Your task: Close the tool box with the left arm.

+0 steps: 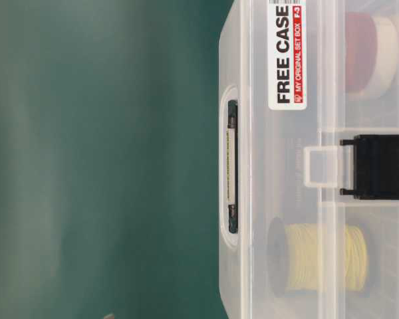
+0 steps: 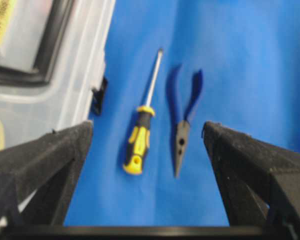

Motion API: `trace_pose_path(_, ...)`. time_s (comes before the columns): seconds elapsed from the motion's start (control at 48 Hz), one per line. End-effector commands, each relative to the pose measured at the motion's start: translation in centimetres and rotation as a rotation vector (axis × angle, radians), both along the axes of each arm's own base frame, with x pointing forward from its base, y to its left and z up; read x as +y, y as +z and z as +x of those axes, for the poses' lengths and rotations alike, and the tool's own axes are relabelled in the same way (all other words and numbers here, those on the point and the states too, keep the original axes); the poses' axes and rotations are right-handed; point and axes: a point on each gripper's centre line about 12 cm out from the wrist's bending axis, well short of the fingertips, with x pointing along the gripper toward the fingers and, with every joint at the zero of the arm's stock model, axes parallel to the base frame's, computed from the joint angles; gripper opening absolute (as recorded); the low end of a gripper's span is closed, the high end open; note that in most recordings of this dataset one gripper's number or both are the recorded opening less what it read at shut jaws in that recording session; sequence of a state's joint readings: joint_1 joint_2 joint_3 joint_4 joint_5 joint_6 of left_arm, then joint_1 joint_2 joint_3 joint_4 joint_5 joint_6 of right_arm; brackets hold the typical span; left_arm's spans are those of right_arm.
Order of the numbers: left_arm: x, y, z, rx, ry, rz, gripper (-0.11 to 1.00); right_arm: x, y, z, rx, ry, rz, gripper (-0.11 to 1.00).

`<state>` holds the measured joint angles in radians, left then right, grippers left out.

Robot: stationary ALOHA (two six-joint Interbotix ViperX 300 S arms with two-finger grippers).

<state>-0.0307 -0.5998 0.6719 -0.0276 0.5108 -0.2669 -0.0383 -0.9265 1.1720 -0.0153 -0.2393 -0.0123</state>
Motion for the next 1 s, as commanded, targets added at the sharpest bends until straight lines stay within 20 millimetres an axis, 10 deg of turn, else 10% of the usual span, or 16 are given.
trace_pose_path(0.0,0.1,1.8,-1.4,-0.123,-0.017,0.034,0.94,0.0,1.0,0.2,-0.031,-0.001,-0.004,0.0)
trace_pose_path(0.271,1.1,1.7,-6.7,-0.355,-0.027,0.163,0.94,0.0,1.1,0.2,-0.034,-0.001,-0.004,0.0)
trace_pose_path(0.604,1.1,-3.7,-11.9,-0.49,-0.017,0.19,0.93,0.0,1.2,0.1,-0.038,0.001,-0.015,0.0)
trace_pose_path(0.979,1.1,-7.9,-13.4,-0.528,-0.011,0.187,0.93,0.0,1.1,0.1,-0.036,0.003,-0.019,0.0)
